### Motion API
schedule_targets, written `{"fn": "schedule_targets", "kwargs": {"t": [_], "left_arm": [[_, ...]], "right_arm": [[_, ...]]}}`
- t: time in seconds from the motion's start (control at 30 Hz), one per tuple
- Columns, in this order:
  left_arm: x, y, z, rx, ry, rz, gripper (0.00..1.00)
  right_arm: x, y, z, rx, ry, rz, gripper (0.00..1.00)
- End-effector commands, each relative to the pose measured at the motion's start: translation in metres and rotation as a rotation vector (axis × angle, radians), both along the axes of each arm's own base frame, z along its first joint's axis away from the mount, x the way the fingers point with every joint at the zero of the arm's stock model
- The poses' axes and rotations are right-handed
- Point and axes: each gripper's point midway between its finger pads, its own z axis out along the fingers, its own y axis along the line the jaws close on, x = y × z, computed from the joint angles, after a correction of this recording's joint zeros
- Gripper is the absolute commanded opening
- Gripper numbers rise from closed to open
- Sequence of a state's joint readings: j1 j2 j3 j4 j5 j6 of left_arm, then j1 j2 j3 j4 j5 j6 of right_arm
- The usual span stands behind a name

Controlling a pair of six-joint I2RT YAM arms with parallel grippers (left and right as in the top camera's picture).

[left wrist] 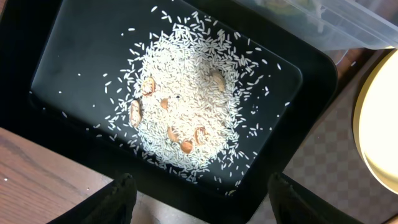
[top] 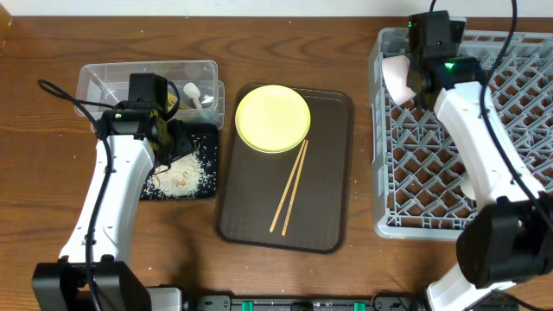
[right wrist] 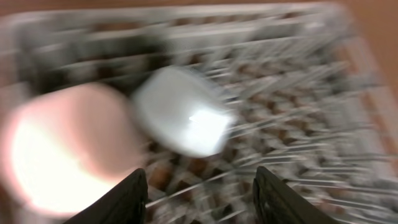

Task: Sort waste into correct bins and load items into the dishwasher rack
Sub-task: 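Reach the right gripper to the tray and grasp one wooden chopstick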

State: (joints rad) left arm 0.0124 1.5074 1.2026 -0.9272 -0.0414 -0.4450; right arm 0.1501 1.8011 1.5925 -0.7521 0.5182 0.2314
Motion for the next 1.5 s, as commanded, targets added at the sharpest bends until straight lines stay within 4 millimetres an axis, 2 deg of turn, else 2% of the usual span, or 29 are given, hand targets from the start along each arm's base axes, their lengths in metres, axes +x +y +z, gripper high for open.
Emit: {"fn": "schedule_targets", "kwargs": {"t": [0.0,0.07,0.17,0.4,0.5,0.63,0.77,0.93,1.1,1.47], "left_arm": [[-0.001,0.005,0.001,0.018,0.001,0.011,0.71],[-0.001,0.005,0.001,0.018,0.001,0.011,0.71],[-0.001,0.005,0.001,0.018,0.001,0.011,0.72],[-0.001,0.005,0.001,0.018,0.001,0.011,0.71],[-0.001,0.005,0.001,0.018,0.001,0.011,0.71],[-0.001,0.005,0.001,0.018,0.001,0.011,0.71],[-0.001,0.005,0.001,0.018,0.001,0.011,0.71],[-0.001,0.005,0.001,0.018,0.001,0.011,0.71],[-0.002,0.005,0.001,0.018,0.002,0.011,0.71],[-0.001,0.005,0.001,0.018,0.001,0.011,0.72]], "right_arm": [[-0.005,0.078,-0.013,0.363,0.068,0.264,0.54],[-0.016,0.111,-0.019,0.477,0.126,0.381,0.56],[-0.036,0.148,-0.027,0.561,0.205,0.478,0.57],[-0.085,0.218,-0.057,0.559,0.359,0.586,0.57],[-0.105,0.238,-0.074,0.55,0.415,0.563,0.56],[-0.13,0.25,-0.102,0.504,0.48,0.504,0.56],[-0.153,0.263,-0.127,0.452,0.54,0.53,0.55],[-0.17,0.273,-0.158,0.392,0.617,0.554,0.54],[-0.179,0.277,-0.179,0.365,0.671,0.558,0.55],[-0.183,0.27,-0.201,0.324,0.719,0.532,0.55]]}}
